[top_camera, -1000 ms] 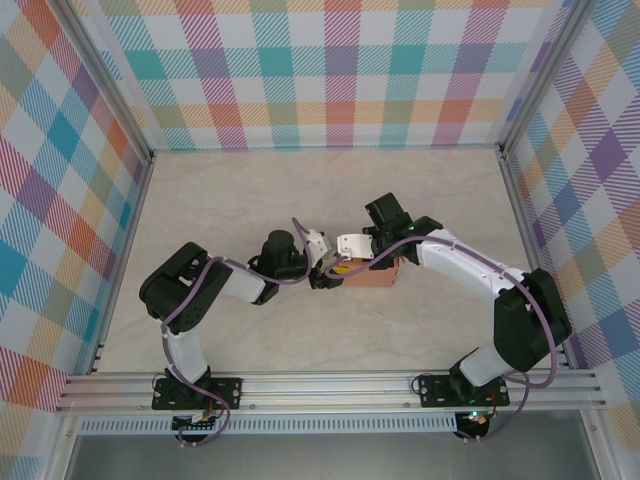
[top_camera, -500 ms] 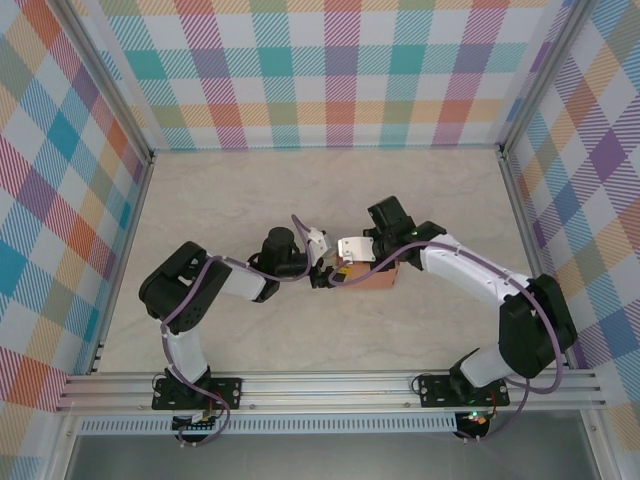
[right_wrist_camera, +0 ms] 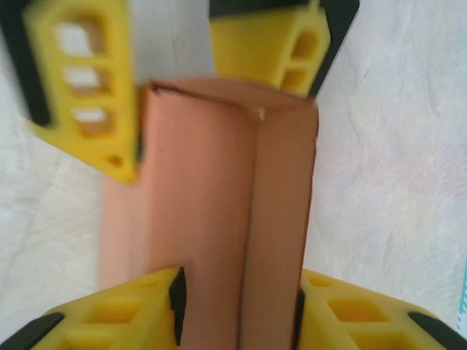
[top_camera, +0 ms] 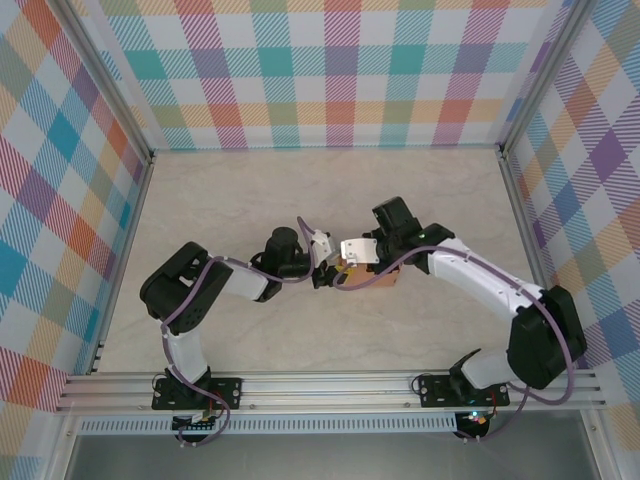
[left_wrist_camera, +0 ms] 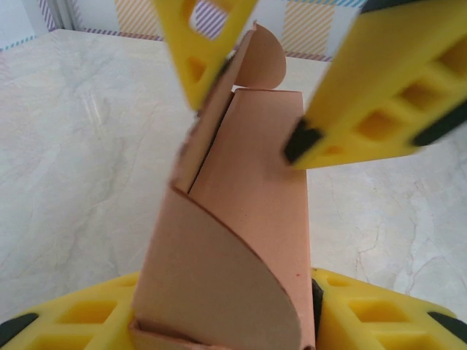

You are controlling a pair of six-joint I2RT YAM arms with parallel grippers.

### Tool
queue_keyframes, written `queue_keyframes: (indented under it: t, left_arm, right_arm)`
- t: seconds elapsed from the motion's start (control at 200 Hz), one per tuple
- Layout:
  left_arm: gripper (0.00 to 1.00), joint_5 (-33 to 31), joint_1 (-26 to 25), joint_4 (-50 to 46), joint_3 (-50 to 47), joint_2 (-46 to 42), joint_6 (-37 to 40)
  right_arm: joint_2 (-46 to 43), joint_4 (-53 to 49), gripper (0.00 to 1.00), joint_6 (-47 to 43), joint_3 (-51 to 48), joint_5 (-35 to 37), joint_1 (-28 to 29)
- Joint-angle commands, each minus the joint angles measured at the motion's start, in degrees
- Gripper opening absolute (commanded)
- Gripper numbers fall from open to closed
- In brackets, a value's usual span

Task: Fold the paper box

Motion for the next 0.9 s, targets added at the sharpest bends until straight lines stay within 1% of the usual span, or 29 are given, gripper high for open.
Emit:
queue_keyframes:
  t: [0.0,0.07,0.095,0.15,0.27,0.32,0.395,0.455,0.52,0.565,0.62,0.735,0.805,0.895]
  left_arm:
    - [0.49,-2.8,-0.5,0.7,1.1,-1.0,2.7]
    - [0.49,-3.4,-0.6,0.6,0.9,-1.0,3.1]
    - [0.47,-3.7,-0.5,0.7,0.8,-1.0,3.3]
    - [0.47,-4.0,-0.6,0.8,0.8,-0.9,3.4]
    - [0.47,-4.7,-0.6,0.8,0.6,-0.6,3.2]
    - [0.47,-4.8,-0.5,0.9,0.6,-0.6,3.0]
    - [0.47,-4.7,-0.6,0.9,0.6,-0.5,2.7]
    - [0.47,-4.5,-0.6,0.9,0.7,-0.3,2.6]
    - [0.47,-4.4,-0.6,0.9,0.8,0.0,2.4]
    - [0.47,-4.6,-0.5,1.0,0.8,0.1,2.3]
    - [0.47,-4.8,-0.6,1.0,0.7,0.1,2.3]
    - [0.48,-4.9,-0.6,0.9,0.5,0.0,2.4]
    - [0.48,-5.0,-0.5,0.9,0.5,0.0,2.3]
    - [0.48,-4.9,-0.6,0.9,0.5,0.1,2.2]
  right_arm:
    - [-3.9,-4.0,0.44,3.2,-1.0,-4.5,0.0]
    - [-6.6,-3.6,0.45,7.1,-1.7,-6.4,-1.8]
    - [-7.6,-2.9,0.45,9.7,-1.9,-7.2,-3.0]
    - [-9.7,-1.5,0.46,16.4,-1.9,-10.1,-6.6]
    - [-11.9,1.3,0.51,36.9,-1.1,-18.7,-18.5]
    - [-11.2,0.6,0.5,44.3,-0.5,-21.3,-23.8]
    - [-8.6,-2.3,0.49,52.3,0.8,-27.6,-32.8]
    - [-6.5,-4.3,0.47,55.9,1.4,-33.5,-37.6]
    - [-6.2,-2.7,0.47,58.3,-0.2,-35.2,-38.7]
    - [-5.5,-2.1,0.47,59.3,-1.1,-37.6,-39.1]
    - [-4.4,-1.5,0.46,58.3,-2.1,-41.4,-39.3]
    - [-2.2,0.3,0.44,57.3,-3.7,-46.8,-39.3]
    - [-0.5,1.0,0.42,58.0,-3.1,-46.8,-39.3]
    - [1.5,-0.4,0.41,57.2,-2.4,-44.4,-39.3]
